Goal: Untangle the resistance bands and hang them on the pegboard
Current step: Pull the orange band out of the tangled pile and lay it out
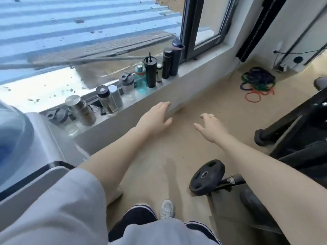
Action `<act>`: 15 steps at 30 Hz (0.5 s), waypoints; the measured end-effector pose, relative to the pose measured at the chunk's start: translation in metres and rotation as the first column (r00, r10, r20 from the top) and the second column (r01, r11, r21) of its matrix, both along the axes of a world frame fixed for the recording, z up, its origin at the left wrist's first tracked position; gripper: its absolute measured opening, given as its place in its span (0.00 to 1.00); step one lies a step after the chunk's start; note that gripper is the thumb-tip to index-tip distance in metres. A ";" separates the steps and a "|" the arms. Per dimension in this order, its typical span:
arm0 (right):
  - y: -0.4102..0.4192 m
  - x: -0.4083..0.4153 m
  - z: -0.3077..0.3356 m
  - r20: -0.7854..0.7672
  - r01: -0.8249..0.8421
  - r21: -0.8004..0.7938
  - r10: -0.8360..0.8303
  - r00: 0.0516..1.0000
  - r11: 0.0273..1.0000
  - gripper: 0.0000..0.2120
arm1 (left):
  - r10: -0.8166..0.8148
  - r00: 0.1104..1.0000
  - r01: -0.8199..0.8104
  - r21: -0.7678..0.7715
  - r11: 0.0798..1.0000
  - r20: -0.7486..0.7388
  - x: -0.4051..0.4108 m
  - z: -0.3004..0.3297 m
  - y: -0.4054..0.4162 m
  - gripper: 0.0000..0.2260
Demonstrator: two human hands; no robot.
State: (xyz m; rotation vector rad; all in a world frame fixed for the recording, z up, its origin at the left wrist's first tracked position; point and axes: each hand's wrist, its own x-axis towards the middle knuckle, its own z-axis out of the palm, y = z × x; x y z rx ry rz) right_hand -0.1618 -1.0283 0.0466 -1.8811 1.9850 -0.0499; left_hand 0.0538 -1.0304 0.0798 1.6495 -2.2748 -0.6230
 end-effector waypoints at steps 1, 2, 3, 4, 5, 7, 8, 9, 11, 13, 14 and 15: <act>-0.019 -0.005 0.002 0.001 0.010 0.003 -0.010 1.000 1.000 0.25 | -0.002 1.000 0.002 -0.004 1.000 -0.016 -0.005 0.000 -0.023 0.25; -0.038 -0.009 0.001 0.006 0.020 0.011 -0.020 1.000 1.000 0.25 | -0.006 1.000 0.005 -0.004 1.000 -0.025 -0.011 0.000 -0.045 0.25; -0.057 -0.012 0.000 0.013 0.024 0.022 -0.024 1.000 0.999 0.26 | -0.014 1.000 0.014 -0.002 1.000 -0.024 -0.015 -0.002 -0.067 0.25; -0.076 -0.015 -0.003 0.019 0.027 0.037 -0.028 0.999 0.999 0.26 | -0.030 0.999 0.030 0.000 1.000 -0.013 -0.020 -0.005 -0.091 0.25; -0.096 -0.019 -0.007 0.022 0.029 0.051 -0.030 0.999 0.998 0.26 | -0.051 0.999 0.051 0.000 0.999 0.000 -0.025 -0.009 -0.117 0.25; -0.140 -0.028 -0.016 0.013 0.028 0.067 -0.029 0.999 0.997 0.26 | -0.087 0.996 0.088 -0.020 0.996 0.021 -0.038 -0.016 -0.174 0.26; -0.163 -0.034 -0.021 0.007 0.031 0.072 -0.032 0.999 0.997 0.26 | -0.100 0.995 0.101 -0.031 0.994 0.022 -0.047 -0.020 -0.205 0.26; -0.188 -0.041 -0.025 0.004 0.037 0.078 -0.037 0.999 0.996 0.26 | -0.118 0.993 0.119 -0.037 0.992 0.021 -0.056 -0.023 -0.236 0.26; -0.239 -0.059 -0.031 0.002 0.068 0.091 -0.069 0.998 0.994 0.26 | -0.170 0.985 0.170 -0.032 0.985 0.015 -0.080 -0.027 -0.299 0.26; -0.289 -0.083 -0.030 0.004 0.131 0.111 -0.133 0.991 0.985 0.26 | -0.230 0.973 0.230 -0.004 0.973 0.014 -0.109 -0.027 -0.362 0.26; -0.313 -0.097 -0.027 0.008 0.172 0.118 -0.174 0.985 0.978 0.26 | -0.261 0.965 0.261 0.010 0.965 0.026 -0.124 -0.025 -0.392 0.26; -0.336 -0.111 -0.023 0.016 0.212 0.123 -0.216 0.976 0.969 0.26 | -0.290 0.956 0.290 0.018 0.957 0.042 -0.139 -0.023 -0.421 0.26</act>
